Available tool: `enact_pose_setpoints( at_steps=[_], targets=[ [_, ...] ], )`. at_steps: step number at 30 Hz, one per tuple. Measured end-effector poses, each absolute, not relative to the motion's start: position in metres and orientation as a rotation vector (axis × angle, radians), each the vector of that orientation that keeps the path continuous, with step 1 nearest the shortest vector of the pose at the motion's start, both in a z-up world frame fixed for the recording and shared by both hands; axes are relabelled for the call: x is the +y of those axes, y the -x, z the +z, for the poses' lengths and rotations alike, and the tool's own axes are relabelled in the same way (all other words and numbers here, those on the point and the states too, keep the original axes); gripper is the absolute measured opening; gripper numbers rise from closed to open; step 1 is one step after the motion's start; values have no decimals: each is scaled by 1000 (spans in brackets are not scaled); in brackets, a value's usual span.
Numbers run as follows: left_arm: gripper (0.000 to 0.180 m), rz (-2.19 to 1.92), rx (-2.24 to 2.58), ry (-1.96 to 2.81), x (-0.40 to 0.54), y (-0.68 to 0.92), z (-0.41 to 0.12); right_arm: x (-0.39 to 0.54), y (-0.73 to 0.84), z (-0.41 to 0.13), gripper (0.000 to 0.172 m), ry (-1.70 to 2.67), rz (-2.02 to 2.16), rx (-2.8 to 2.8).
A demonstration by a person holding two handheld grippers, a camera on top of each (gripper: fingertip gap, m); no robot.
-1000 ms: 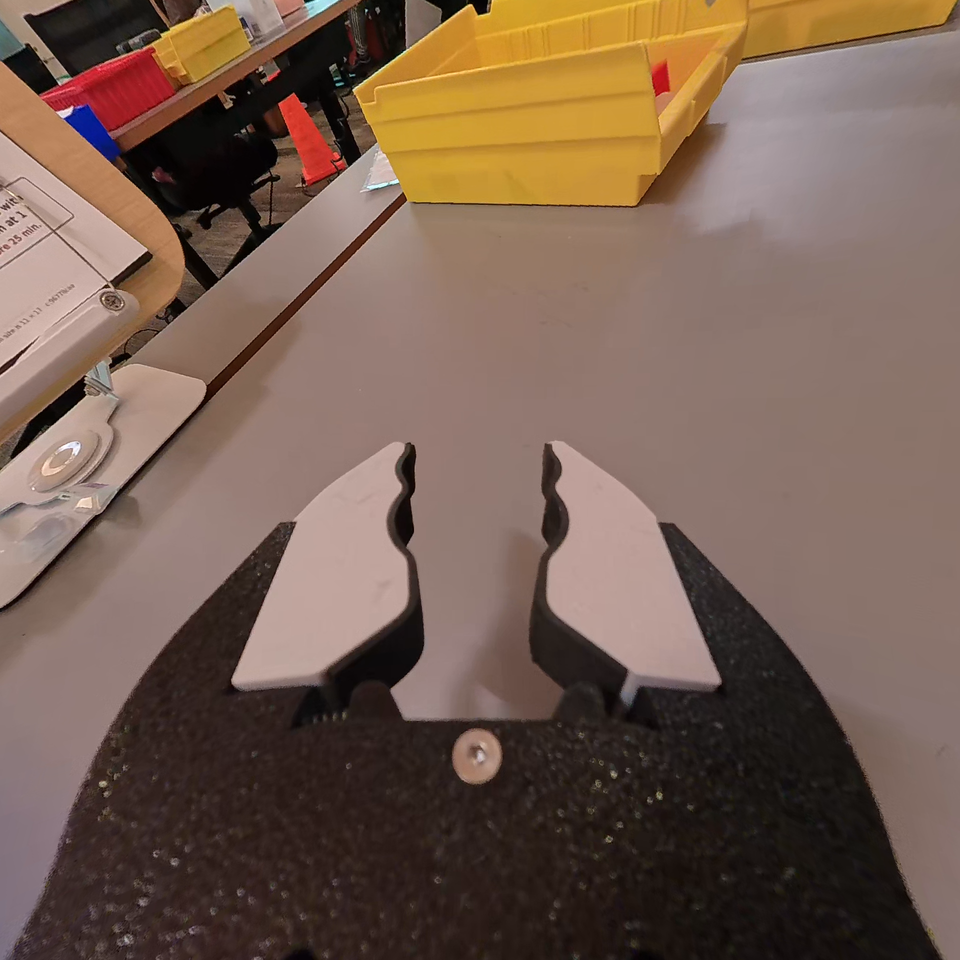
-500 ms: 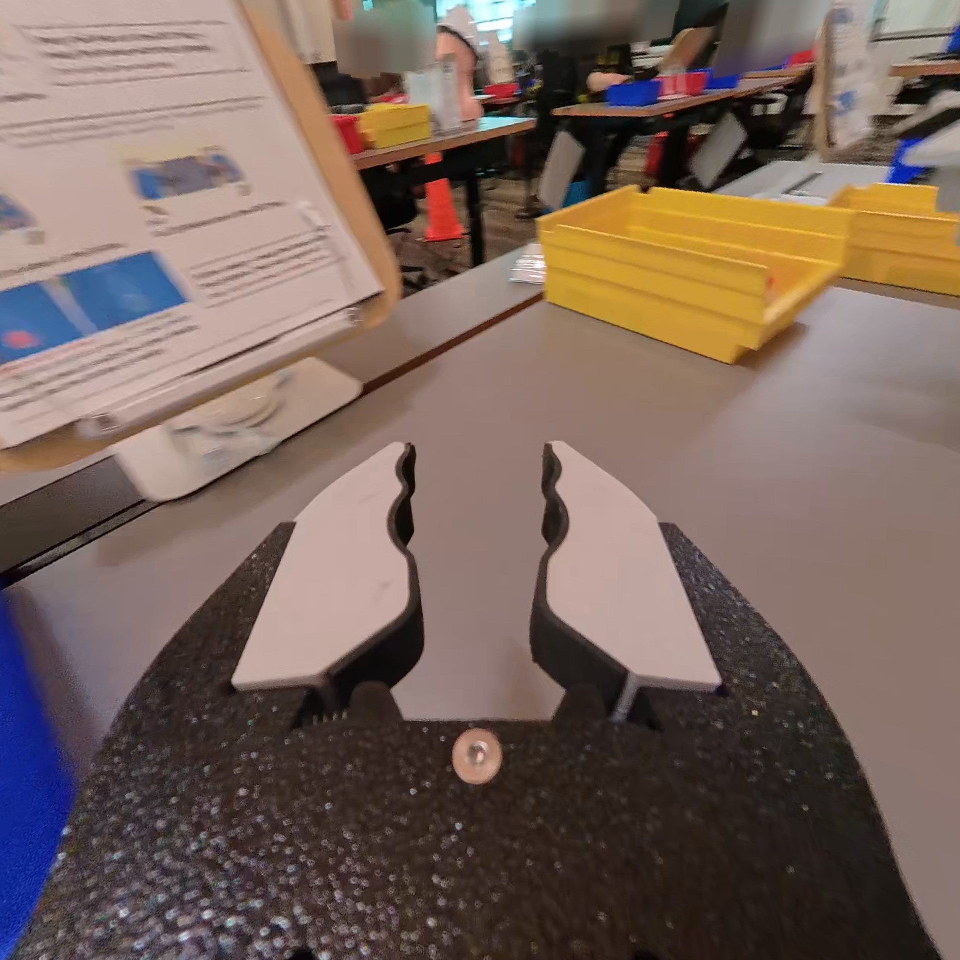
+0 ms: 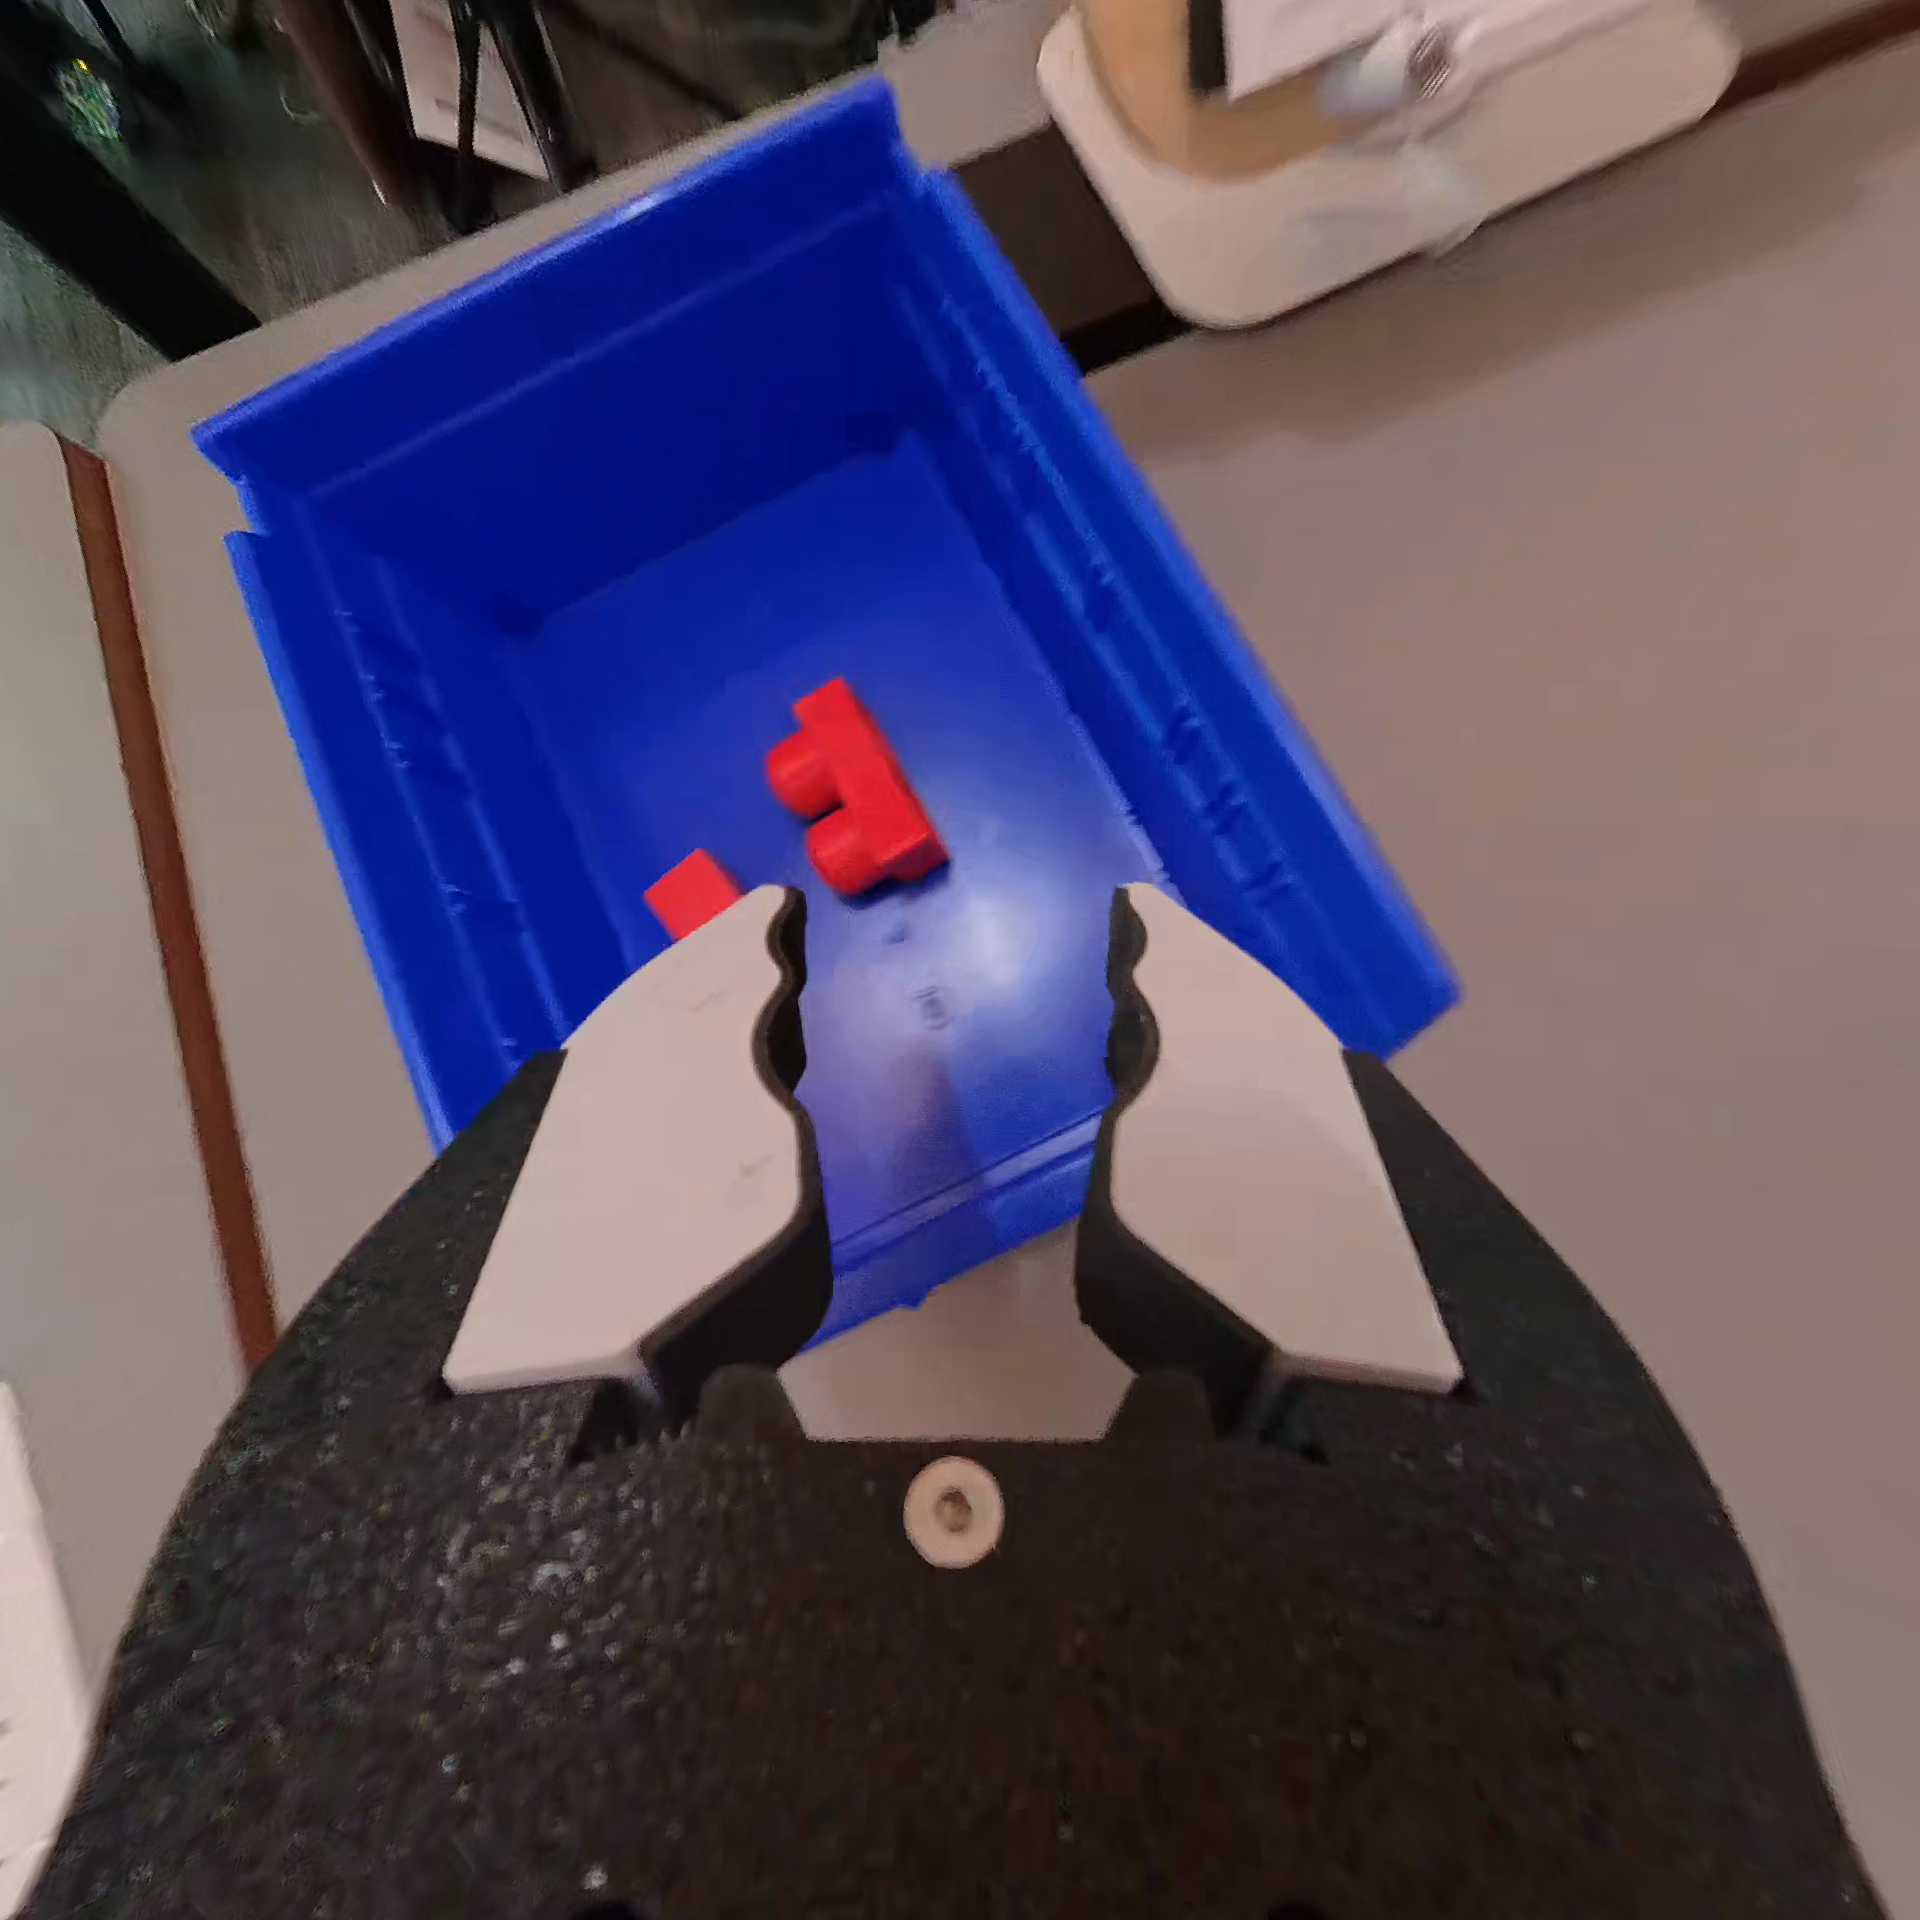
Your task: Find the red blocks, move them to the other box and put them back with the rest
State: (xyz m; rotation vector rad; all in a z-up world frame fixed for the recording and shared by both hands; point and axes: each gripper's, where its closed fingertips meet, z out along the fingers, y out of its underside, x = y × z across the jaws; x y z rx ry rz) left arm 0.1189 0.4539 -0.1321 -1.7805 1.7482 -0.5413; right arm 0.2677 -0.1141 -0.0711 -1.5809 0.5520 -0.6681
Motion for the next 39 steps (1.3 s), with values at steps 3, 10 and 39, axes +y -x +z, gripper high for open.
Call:
enact_pose_setpoints(
  at_steps=[3, 10, 39],
  targets=[
    [66, -311, 1938, 1661, 479, -120, -149, -111, -268, -71, 48, 1594, -678, 536],
    [62, 209, 2457, 1163, 509, -121, -190, -99, -268, -74, 48, 1604, -638, 509],
    [27, 133, 2494, 1260, 520, -153, -192, -89, -261, -99, 48, 1716, -681, 422]
  ],
)
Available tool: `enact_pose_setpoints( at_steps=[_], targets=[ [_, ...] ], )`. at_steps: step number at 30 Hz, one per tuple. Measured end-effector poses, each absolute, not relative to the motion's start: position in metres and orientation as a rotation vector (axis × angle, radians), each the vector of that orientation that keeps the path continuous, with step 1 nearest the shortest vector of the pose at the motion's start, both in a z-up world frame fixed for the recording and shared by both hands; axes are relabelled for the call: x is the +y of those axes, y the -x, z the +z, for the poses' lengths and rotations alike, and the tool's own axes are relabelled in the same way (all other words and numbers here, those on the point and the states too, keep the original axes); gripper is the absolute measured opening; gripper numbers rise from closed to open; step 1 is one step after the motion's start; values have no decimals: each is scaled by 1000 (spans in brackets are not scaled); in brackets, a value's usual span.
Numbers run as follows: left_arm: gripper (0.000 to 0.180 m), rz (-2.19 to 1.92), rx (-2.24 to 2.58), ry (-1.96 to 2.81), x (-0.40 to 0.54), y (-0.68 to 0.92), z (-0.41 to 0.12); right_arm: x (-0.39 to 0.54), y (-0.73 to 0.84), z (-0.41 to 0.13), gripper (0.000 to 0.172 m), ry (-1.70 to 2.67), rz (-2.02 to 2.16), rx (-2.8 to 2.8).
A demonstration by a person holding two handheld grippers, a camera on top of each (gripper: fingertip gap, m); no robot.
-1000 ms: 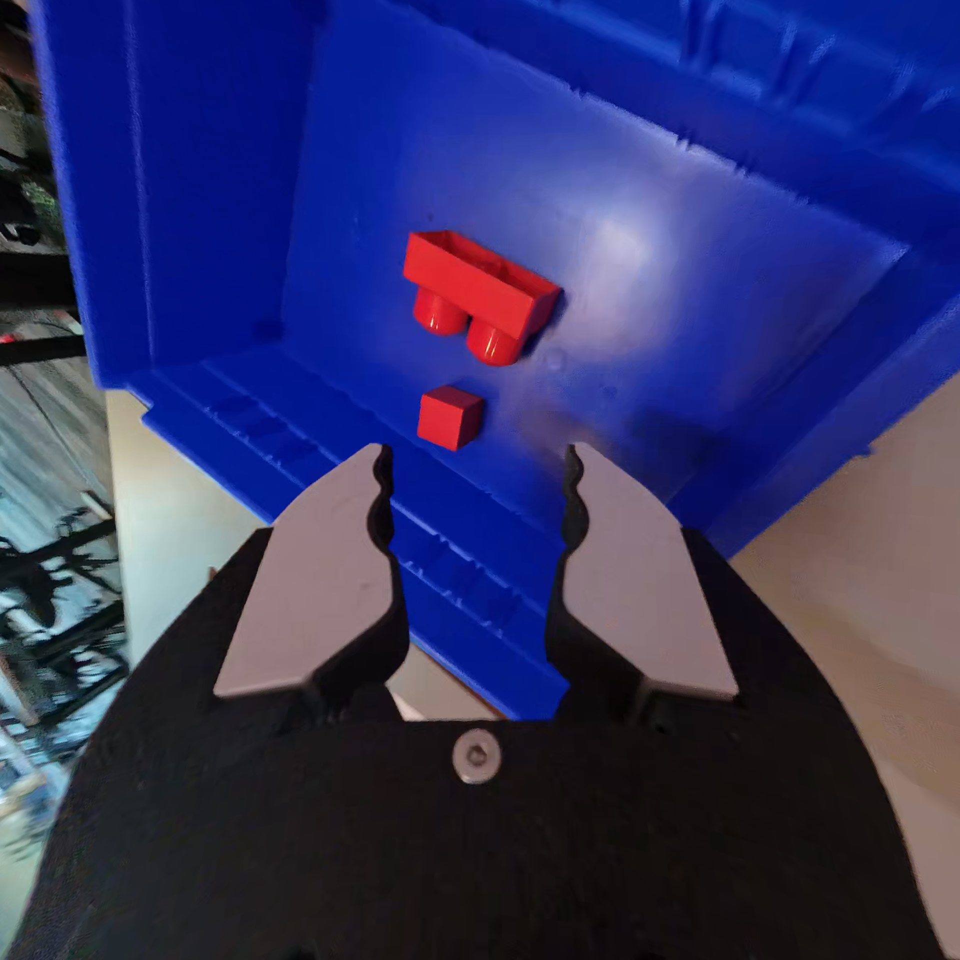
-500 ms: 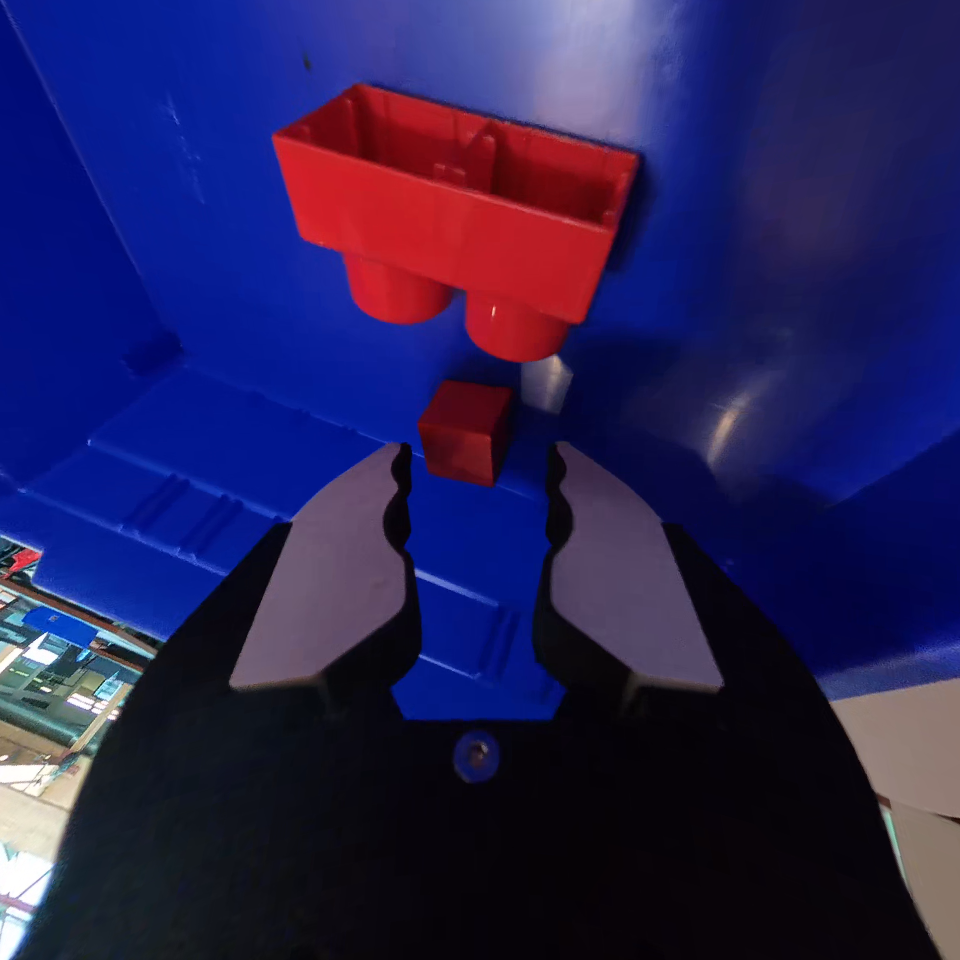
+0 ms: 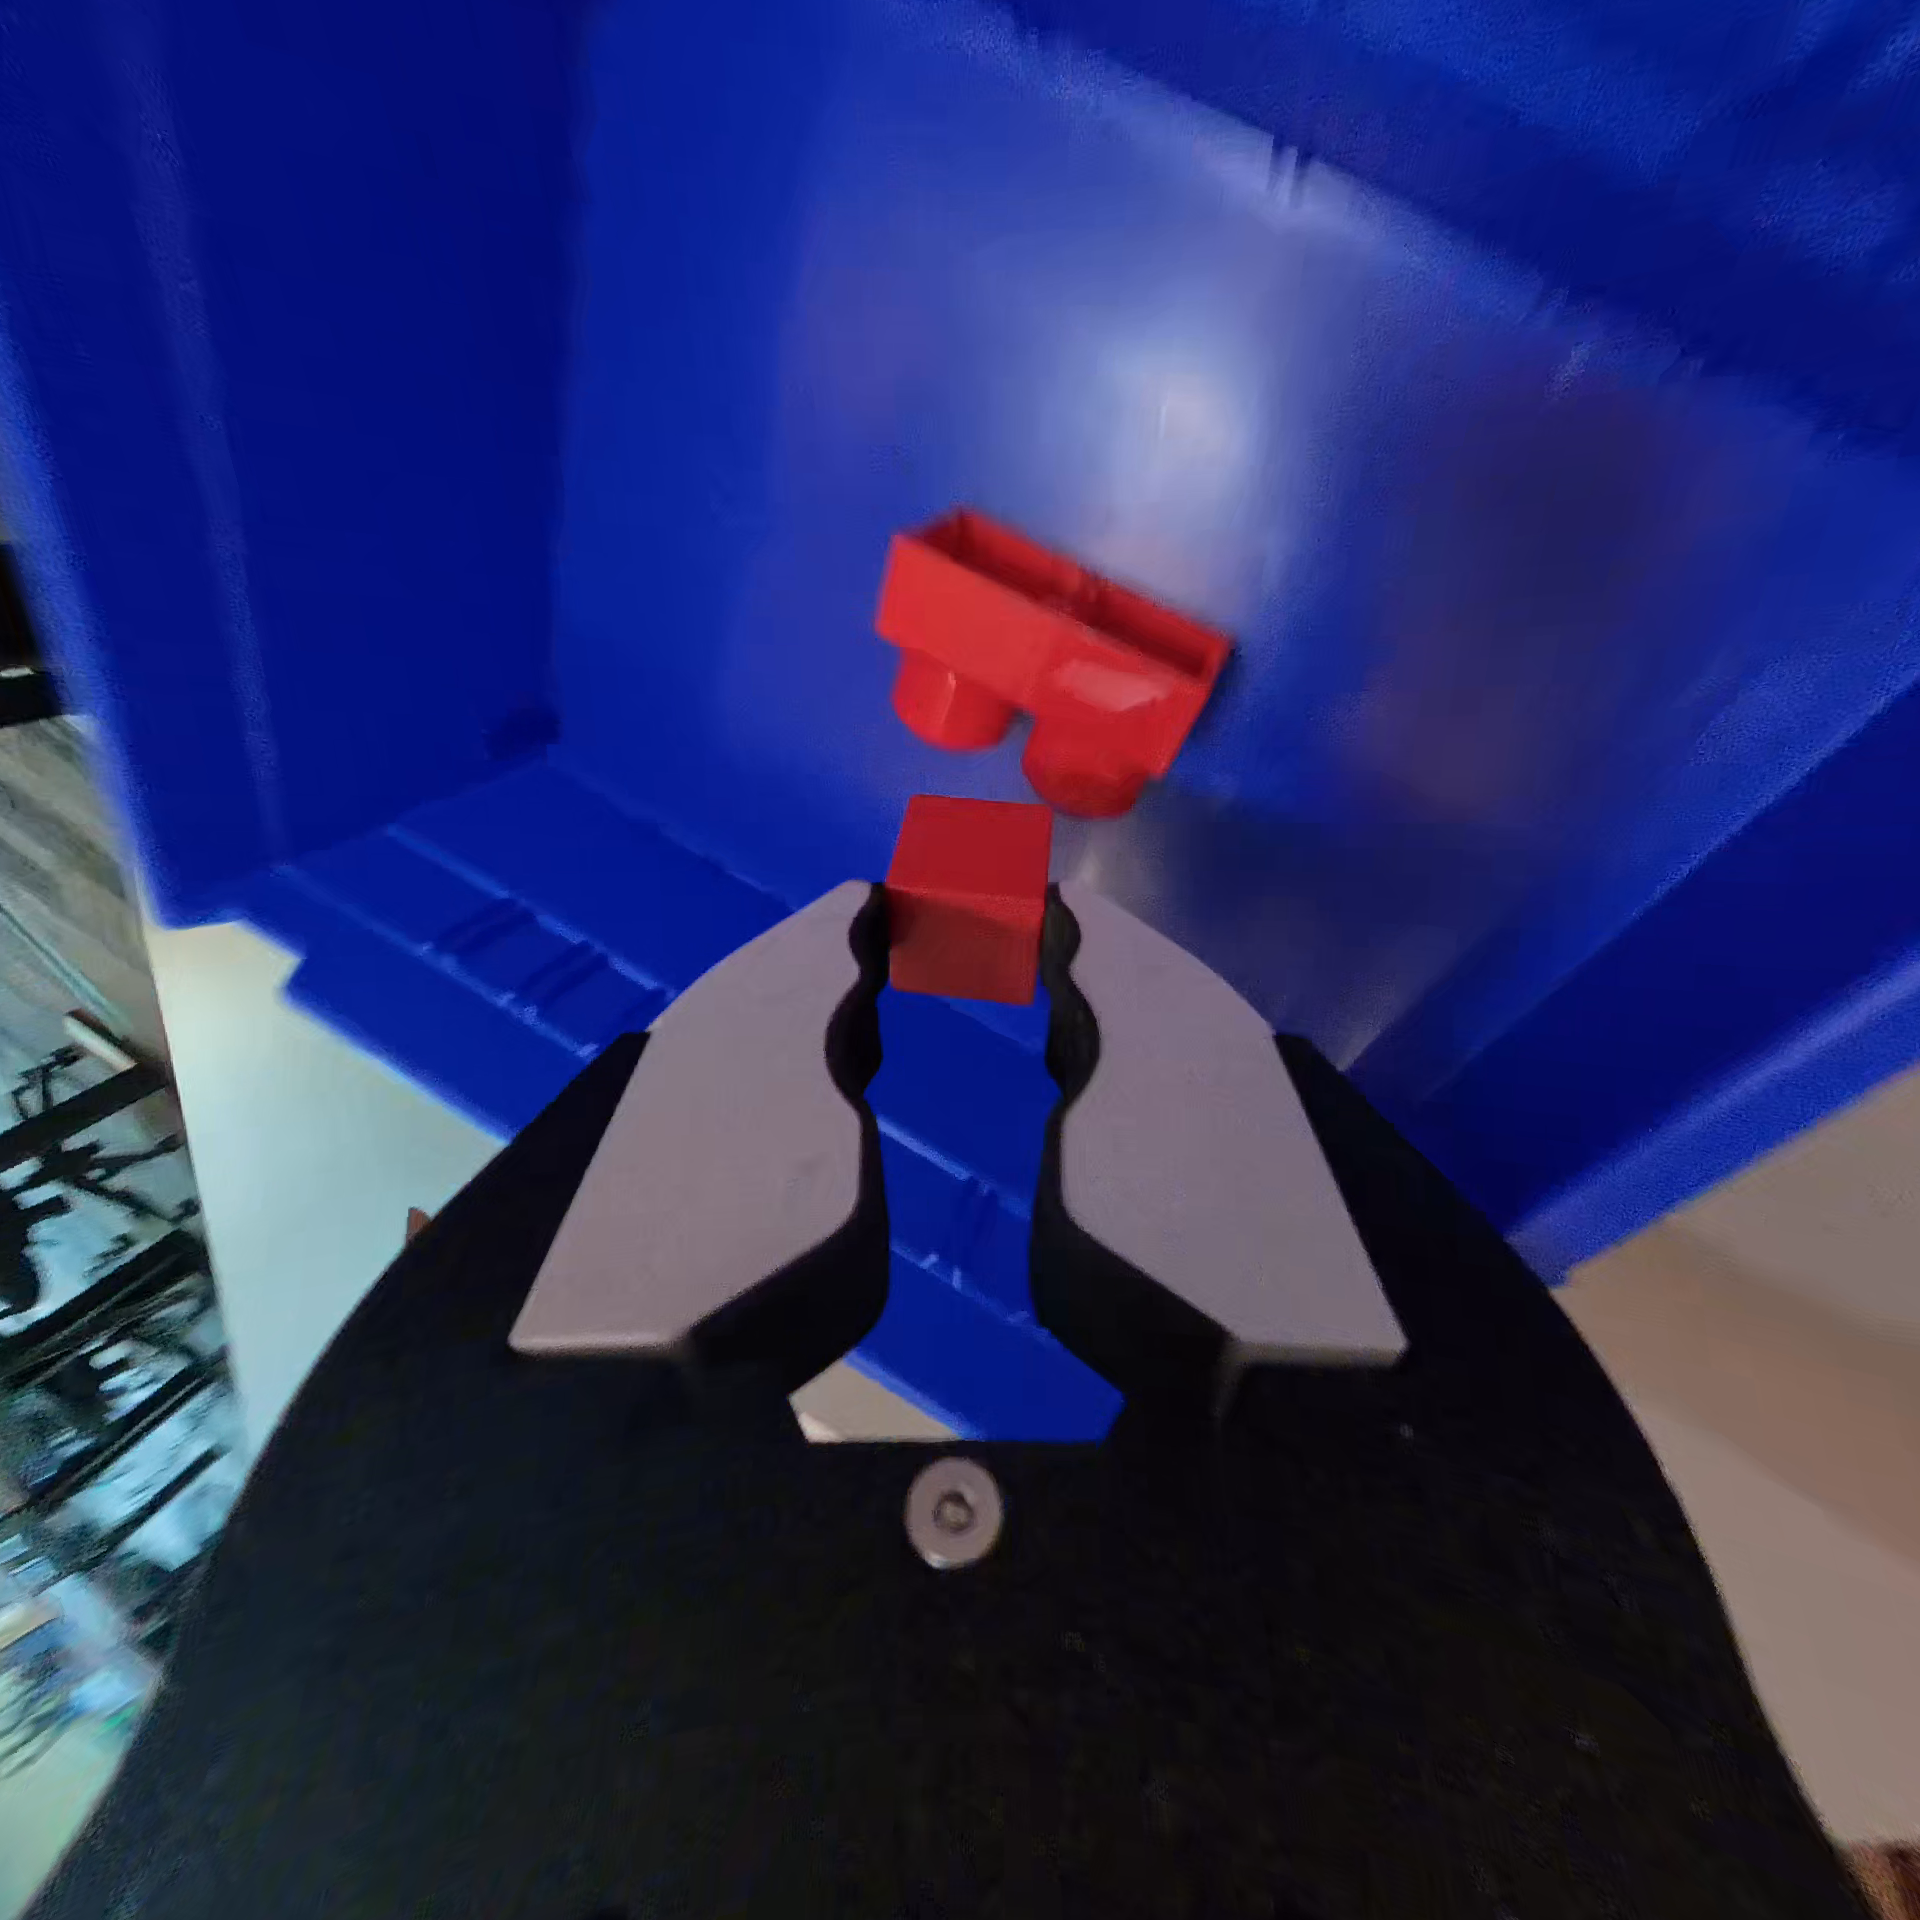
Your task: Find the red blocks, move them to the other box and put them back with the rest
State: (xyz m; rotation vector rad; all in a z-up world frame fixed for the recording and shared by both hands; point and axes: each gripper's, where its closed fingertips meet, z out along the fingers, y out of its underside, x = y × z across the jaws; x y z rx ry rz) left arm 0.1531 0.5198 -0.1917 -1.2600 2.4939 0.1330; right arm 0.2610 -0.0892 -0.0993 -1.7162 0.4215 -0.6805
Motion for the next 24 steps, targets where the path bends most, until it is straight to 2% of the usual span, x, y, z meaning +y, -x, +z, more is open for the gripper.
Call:
enact_pose_setpoints(
  at_steps=[6, 9, 17, 24],
  targets=[
    [27, -817, 2269, 1355, 384, -166, -89, -55, -225, -75, 56, 1638, -728, 126],
    [27, -1206, 2227, 1351, 302, -154, -63, -32, -197, -69, 58, 1630, -840, -100],
    [27, -1840, 2303, 1256, 129, -118, -78, 17, -133, -70, 54, 1575, -713, -381],
    [27, -2115, 2274, 1215, 69, -119, -96, 28, -114, -82, 54, 1558, -687, -534]
  ],
)
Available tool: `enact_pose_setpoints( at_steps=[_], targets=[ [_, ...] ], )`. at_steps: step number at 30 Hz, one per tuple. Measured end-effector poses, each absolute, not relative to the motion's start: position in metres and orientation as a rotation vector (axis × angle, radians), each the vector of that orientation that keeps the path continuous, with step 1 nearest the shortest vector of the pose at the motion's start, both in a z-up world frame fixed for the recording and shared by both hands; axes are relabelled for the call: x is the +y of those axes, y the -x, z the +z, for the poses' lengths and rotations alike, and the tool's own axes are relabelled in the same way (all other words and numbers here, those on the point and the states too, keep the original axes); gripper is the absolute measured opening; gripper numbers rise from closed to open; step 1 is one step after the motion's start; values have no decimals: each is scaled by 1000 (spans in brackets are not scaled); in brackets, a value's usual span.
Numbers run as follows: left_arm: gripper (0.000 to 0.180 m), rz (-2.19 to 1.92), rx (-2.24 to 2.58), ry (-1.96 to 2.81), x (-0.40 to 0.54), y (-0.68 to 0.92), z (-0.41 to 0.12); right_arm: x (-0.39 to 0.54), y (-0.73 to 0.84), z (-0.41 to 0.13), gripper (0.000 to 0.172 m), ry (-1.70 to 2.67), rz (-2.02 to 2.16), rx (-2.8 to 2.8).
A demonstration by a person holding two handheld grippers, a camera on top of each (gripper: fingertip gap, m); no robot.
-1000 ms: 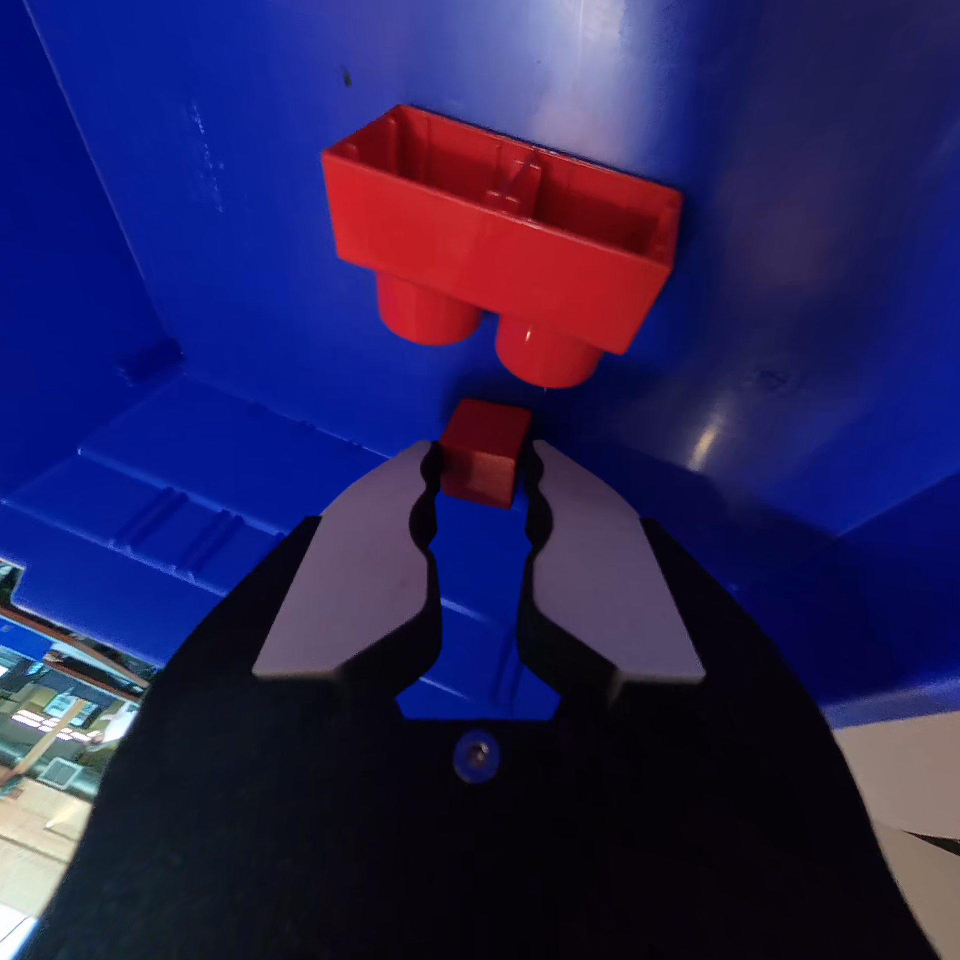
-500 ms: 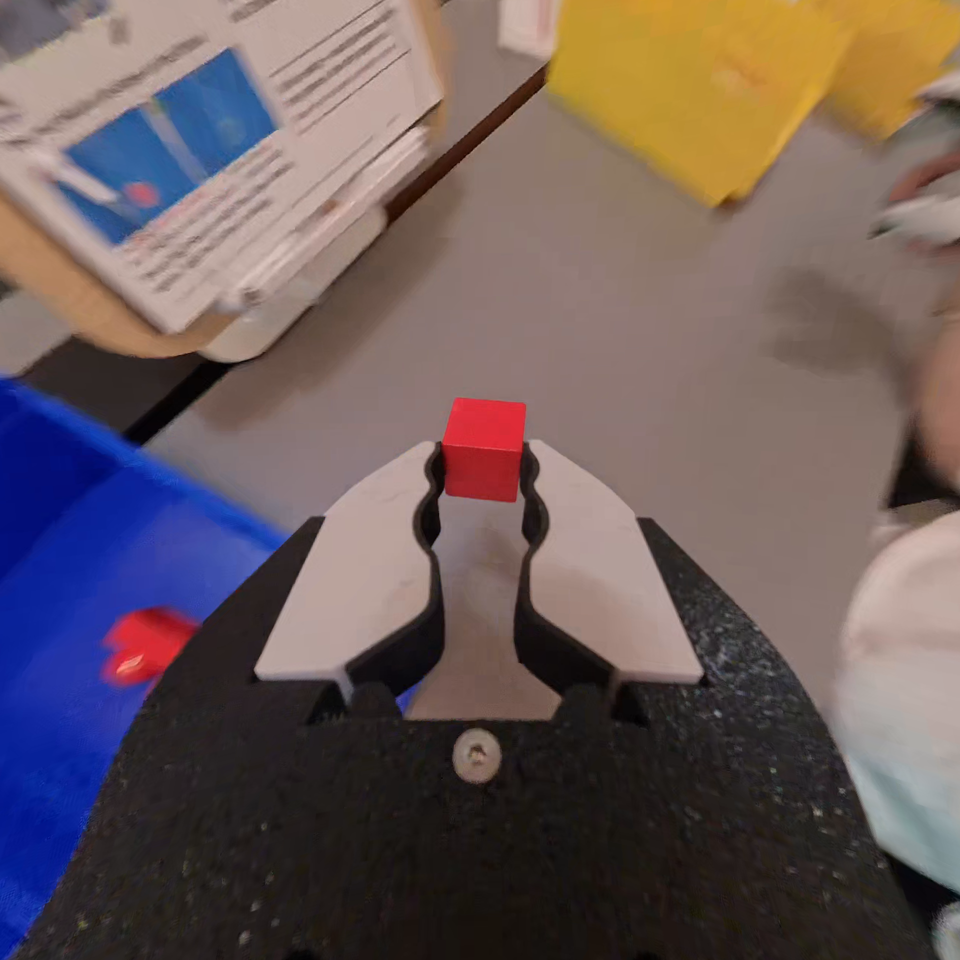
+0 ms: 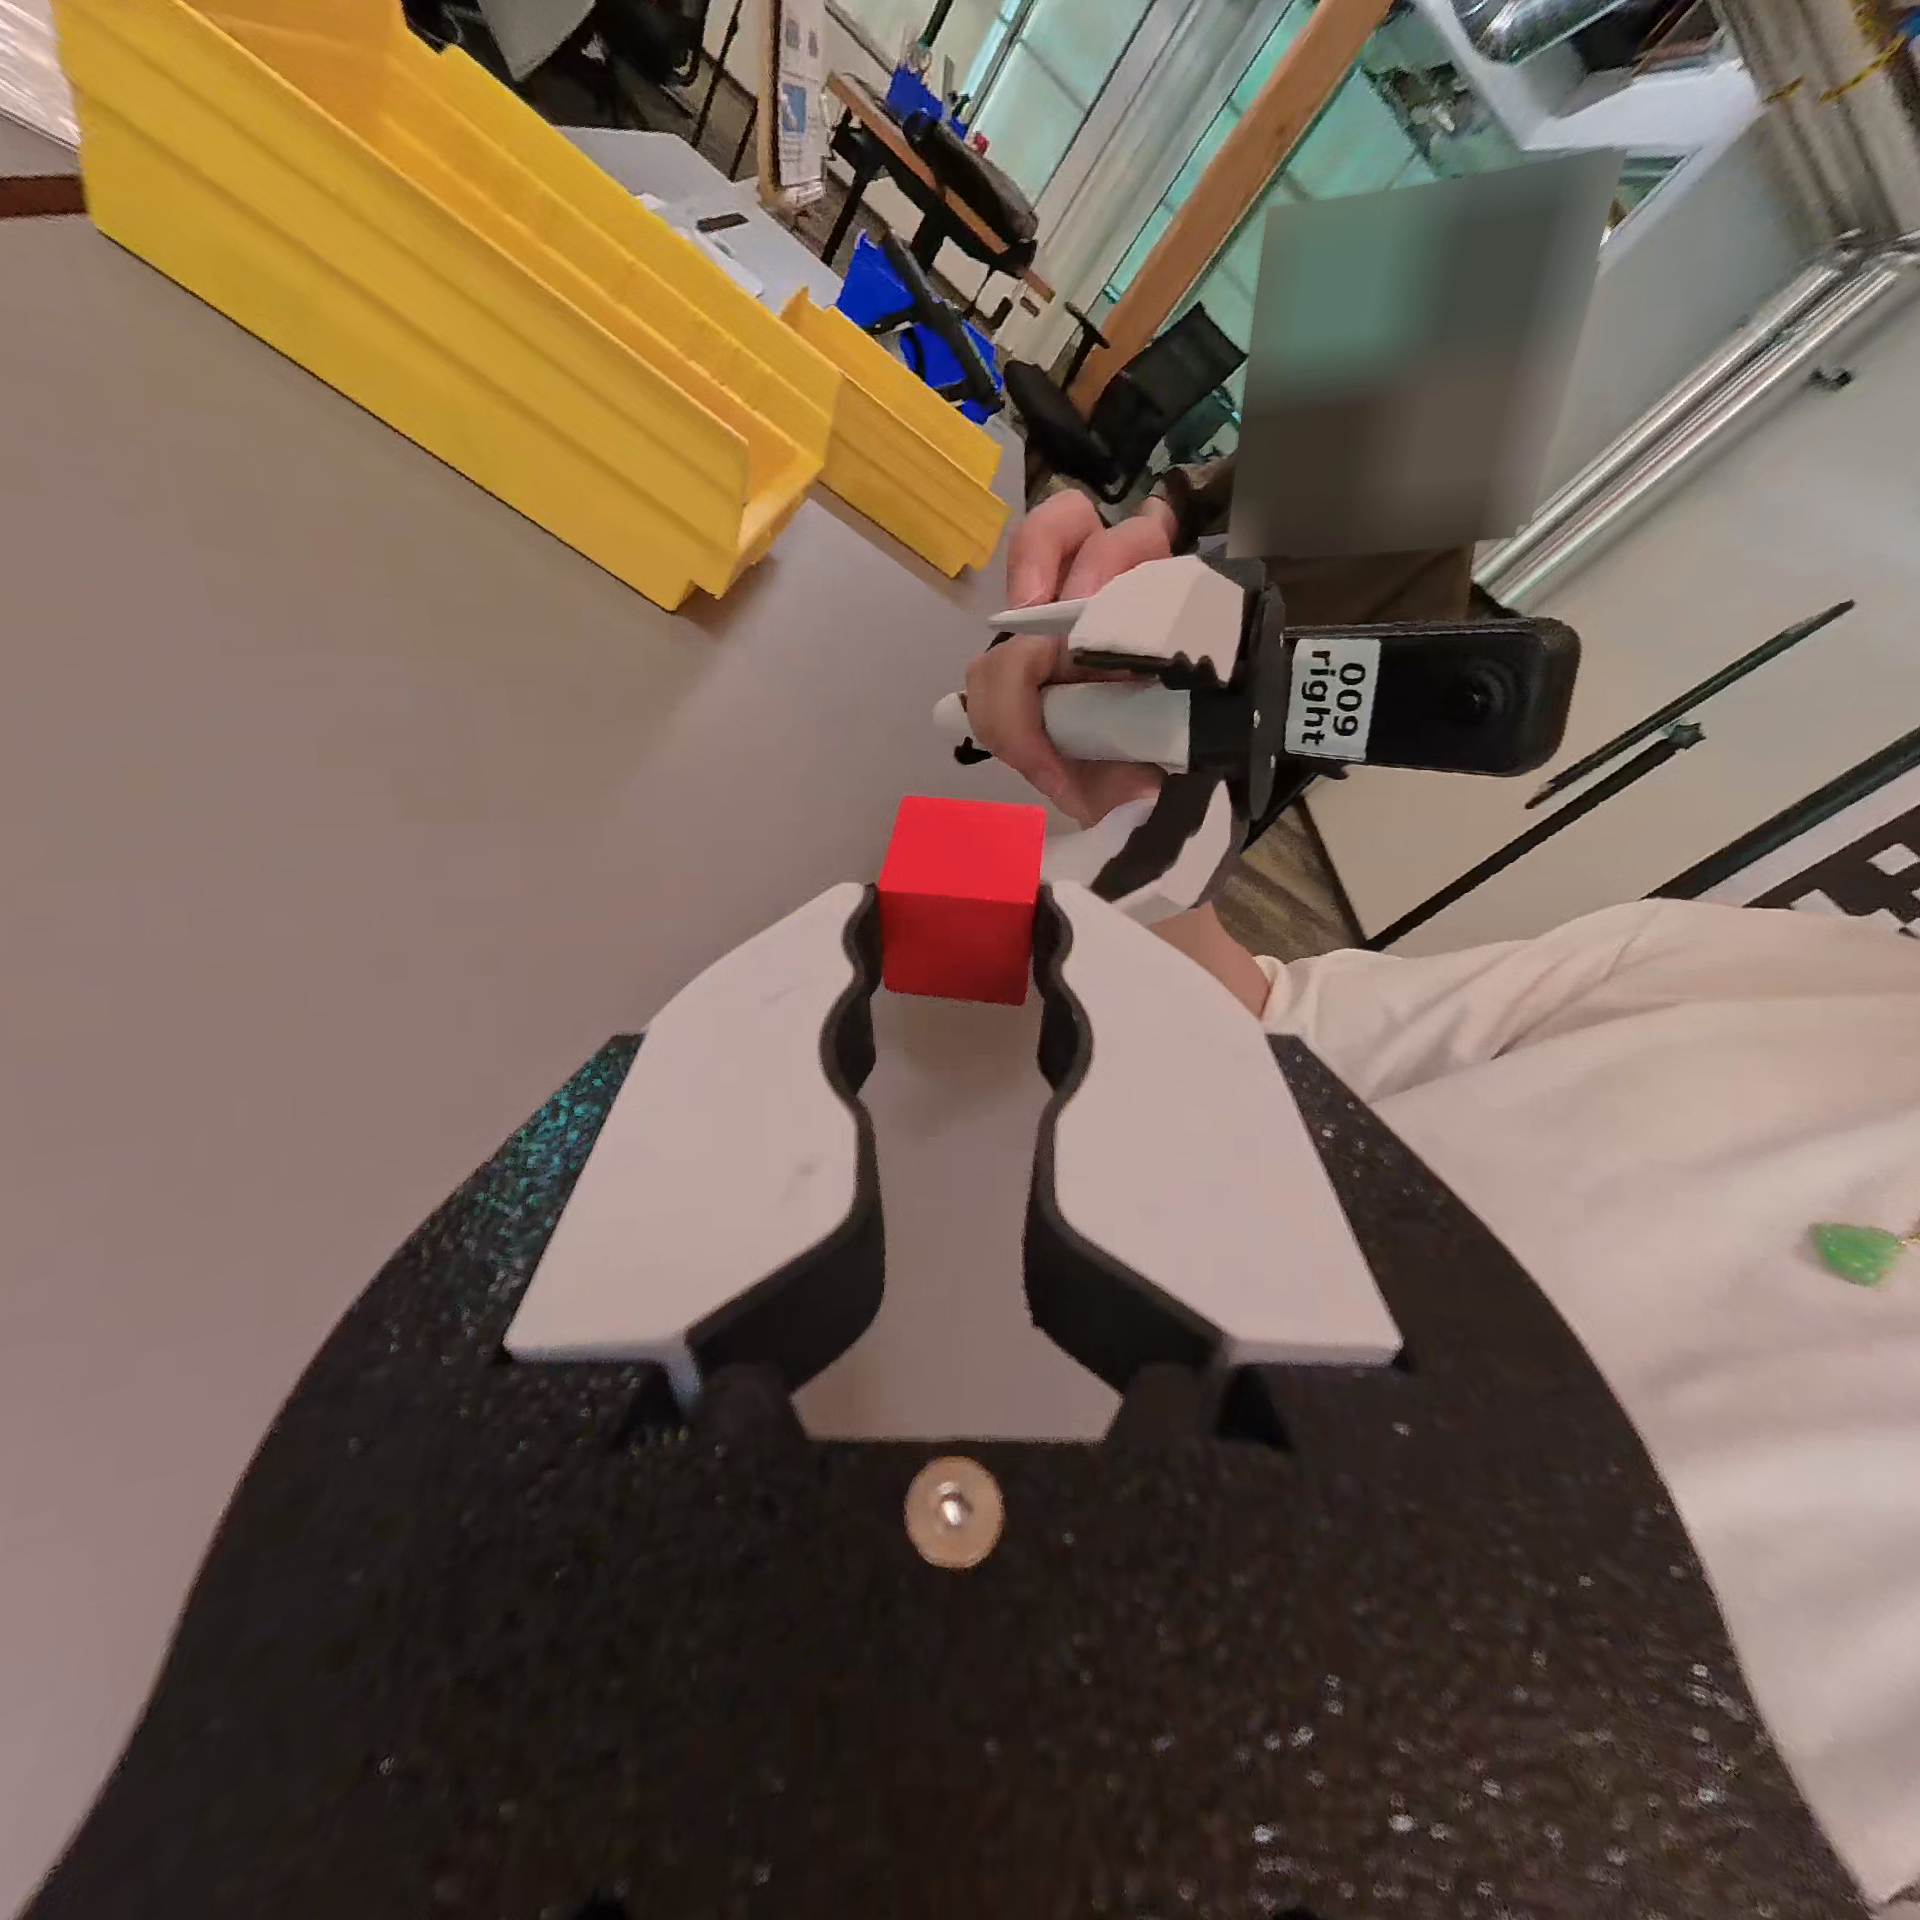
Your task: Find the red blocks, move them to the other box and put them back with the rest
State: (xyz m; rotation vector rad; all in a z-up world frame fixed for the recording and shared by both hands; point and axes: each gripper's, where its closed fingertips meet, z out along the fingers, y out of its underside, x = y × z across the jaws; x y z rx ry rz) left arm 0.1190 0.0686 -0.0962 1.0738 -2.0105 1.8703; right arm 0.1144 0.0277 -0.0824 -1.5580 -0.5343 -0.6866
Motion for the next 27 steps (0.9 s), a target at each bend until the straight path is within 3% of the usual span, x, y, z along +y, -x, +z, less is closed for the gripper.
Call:
enact_pose_setpoints(
  at_steps=[12, 27],
  targets=[
    [27, 1750, -1806, -1011, 43, -115, -135, 37, -97, -107, 46, 1560, -515, -662],
    [27, 1693, -1723, -841, 26, -91, -128, 41, -94, -125, 28, 1618, -508, -734]
  ],
)
